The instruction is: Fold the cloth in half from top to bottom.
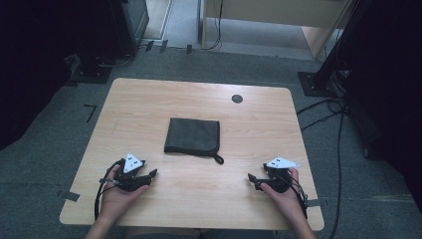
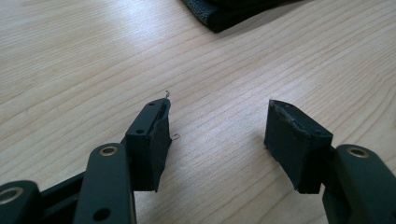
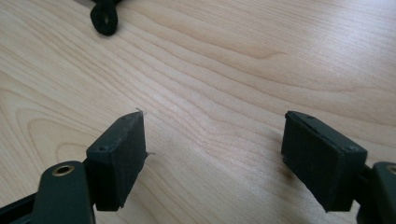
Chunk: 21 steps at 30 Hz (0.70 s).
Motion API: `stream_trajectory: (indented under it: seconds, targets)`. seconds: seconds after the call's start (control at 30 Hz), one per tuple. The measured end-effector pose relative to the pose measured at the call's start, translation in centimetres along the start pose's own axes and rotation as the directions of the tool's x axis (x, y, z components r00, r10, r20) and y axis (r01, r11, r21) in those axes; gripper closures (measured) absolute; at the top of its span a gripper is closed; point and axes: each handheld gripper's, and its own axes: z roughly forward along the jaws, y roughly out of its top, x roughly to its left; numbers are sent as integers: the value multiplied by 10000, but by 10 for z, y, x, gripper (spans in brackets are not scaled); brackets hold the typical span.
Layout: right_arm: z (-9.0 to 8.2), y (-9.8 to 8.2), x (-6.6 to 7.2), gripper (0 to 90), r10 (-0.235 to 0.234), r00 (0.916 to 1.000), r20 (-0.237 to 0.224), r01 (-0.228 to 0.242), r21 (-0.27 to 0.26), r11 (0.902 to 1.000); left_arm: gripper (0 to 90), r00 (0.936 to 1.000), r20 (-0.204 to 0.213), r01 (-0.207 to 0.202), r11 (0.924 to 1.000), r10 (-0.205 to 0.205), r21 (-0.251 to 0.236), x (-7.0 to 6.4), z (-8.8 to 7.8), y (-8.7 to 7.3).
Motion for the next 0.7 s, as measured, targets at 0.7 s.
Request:
stream_trajectory:
  seconds: [0.7]
  targets:
    - [3,-4,5,184,-630,9964,561,638,-138,9979,402,10000,5,-30,10000,30,2,0,0,0]
